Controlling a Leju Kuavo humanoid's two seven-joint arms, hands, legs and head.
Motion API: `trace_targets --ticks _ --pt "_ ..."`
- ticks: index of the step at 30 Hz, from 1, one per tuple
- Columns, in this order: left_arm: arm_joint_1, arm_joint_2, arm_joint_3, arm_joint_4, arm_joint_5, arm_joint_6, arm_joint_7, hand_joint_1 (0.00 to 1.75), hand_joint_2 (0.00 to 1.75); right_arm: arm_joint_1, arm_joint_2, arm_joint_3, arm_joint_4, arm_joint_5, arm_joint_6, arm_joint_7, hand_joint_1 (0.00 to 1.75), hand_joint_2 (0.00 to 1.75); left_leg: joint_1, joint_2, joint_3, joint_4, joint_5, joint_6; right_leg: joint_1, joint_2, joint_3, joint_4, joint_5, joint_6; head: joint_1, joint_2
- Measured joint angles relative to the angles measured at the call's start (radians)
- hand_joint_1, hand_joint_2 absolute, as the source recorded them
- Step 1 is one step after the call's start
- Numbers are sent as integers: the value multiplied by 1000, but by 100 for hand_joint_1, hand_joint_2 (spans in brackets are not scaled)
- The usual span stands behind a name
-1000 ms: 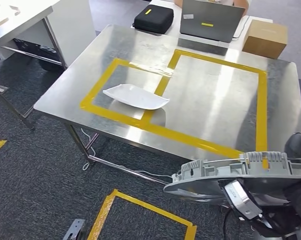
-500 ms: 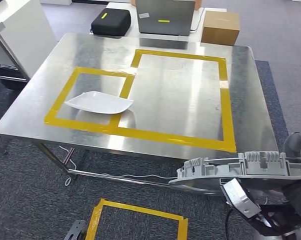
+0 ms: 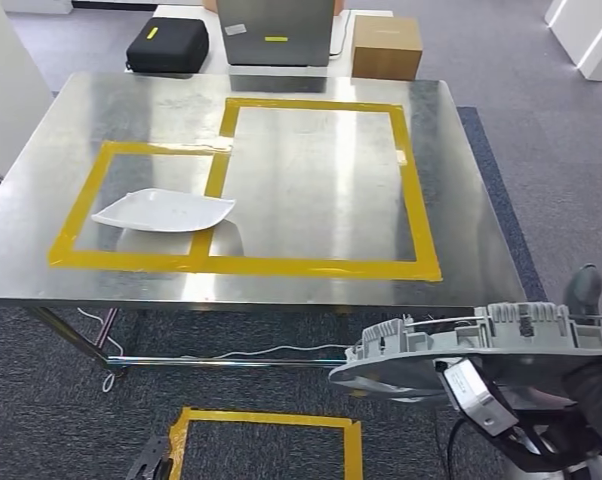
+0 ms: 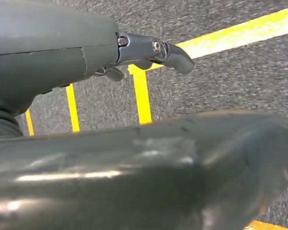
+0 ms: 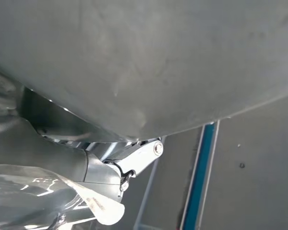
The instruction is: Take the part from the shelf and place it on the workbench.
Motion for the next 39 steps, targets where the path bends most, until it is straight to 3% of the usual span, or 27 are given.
trace_targets --ticks 2,4,8,9,14,19,39 --pt "-2 0 0 0 -1 0 0 0 0 -1 2 -1 0 0 0 -5 175 175 -5 8 2 2 -4 -10 4 -17 68 -117 32 -7 0 0" --pt "-4 0 0 0 -3 0 1 0 0 -2 7 -4 1 0 0 -20 175 175 -9 14 1 4 -5 -20 7 -19 85 -143 32 -16 -1 0" --pt "-5 2 0 0 -8 2 8 0 0 -8 30 -21 1 1 0 -59 175 175 -10 16 4 0 0 10 7 -16 85 -146 36 -22 -3 0" --pt "-5 2 0 0 -8 2 12 0 0 -9 37 -28 2 1 0 -68 175 175 -10 16 5 -2 0 11 9 -16 85 -146 35 -23 -3 0" --pt "-5 8 0 0 -8 3 24 0 0 -13 51 -57 14 1 0 -95 175 175 -6 16 6 -11 6 -1 13 -17 85 -145 33 -33 -3 0" --pt "-5 15 0 -1 -15 3 33 0 0 -18 51 -72 30 1 0 -90 175 175 -3 16 7 -13 8 -28 15 -18 83 -142 33 -36 -3 0" --pt "-1 42 22 -7 9 -21 53 0 0 -39 51 -77 45 1 0 -48 175 175 -8 14 7 -11 6 -31 10 -21 84 -142 33 -35 -2 0"
